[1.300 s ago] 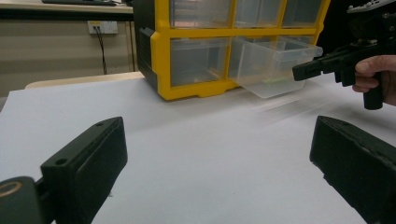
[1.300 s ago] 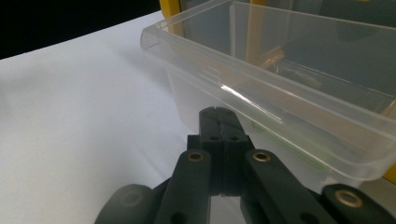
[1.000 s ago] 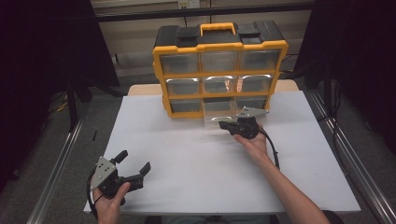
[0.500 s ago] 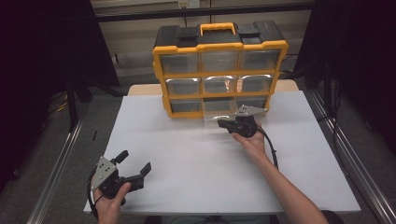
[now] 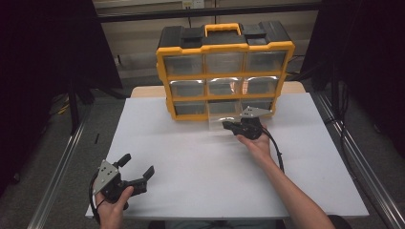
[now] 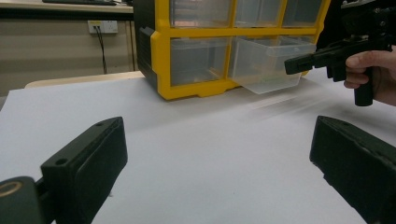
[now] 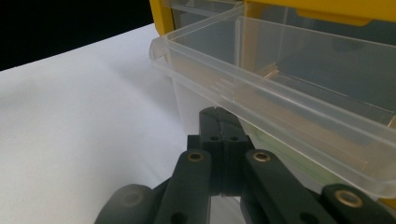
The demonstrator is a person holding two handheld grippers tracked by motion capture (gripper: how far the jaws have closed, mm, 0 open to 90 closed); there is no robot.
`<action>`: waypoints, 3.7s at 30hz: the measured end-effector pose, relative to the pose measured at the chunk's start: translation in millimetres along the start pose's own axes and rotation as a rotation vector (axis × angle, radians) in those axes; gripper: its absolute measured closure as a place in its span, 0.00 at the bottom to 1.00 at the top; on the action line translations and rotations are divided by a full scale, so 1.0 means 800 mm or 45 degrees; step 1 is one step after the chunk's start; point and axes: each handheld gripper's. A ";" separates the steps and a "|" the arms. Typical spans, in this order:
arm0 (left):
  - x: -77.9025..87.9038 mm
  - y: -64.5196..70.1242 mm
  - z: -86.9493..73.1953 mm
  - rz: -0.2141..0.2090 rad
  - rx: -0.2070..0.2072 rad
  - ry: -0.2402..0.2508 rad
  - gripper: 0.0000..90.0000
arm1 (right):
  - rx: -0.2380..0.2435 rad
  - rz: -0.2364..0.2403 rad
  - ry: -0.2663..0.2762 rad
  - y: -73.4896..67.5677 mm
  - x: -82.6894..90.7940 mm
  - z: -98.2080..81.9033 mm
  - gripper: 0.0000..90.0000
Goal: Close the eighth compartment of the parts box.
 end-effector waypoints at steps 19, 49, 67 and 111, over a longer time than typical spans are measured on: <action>0.001 0.000 0.001 0.004 0.004 0.004 0.05 | -0.002 -0.022 0.011 0.005 -0.003 0.006 1.00; 0.000 0.000 0.000 0.006 0.004 0.002 0.05 | -0.017 -0.061 0.029 0.014 -0.009 0.011 1.00; 0.001 0.000 0.001 0.004 0.001 0.005 0.05 | -0.021 -0.064 0.037 0.017 -0.017 0.012 1.00; 0.000 -0.001 0.000 0.005 0.006 0.006 0.05 | -0.018 -0.103 0.040 0.034 -0.027 0.019 1.00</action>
Point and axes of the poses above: each handheld gripper's, and its own axes: x roughly backward along the jaws, z roughly out of its top, y roughly to its right, and after that the axes turned 10 degrees about z, right-handed
